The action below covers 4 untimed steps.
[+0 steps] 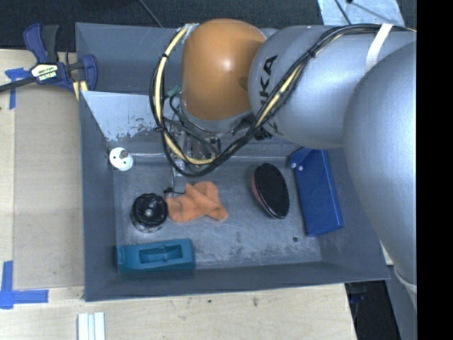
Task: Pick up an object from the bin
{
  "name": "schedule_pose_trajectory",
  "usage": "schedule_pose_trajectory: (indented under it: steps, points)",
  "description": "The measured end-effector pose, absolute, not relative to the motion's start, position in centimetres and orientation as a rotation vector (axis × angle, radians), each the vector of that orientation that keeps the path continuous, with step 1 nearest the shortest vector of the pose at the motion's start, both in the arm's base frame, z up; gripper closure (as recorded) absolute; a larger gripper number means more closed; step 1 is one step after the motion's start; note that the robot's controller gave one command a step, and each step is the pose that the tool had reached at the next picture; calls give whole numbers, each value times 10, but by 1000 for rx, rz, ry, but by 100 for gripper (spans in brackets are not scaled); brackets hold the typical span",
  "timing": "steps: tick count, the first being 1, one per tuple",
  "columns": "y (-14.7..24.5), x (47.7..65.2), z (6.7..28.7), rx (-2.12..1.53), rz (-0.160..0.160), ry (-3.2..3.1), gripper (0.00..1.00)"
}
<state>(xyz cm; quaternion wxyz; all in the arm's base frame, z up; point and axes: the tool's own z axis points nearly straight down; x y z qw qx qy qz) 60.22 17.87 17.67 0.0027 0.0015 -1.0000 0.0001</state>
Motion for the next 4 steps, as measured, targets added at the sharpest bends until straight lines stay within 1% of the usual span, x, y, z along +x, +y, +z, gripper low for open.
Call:
schedule_pose_trajectory:
  steps: [1,2,3,4]
  points:
    - [178,604,182,0,-2,-3145,0]
    - [160,579,154,167,-5,-3150,0]
    - [124,574,93,417,-1,-3120,0]
    - [131,585,71,544,-2,-3100,100]
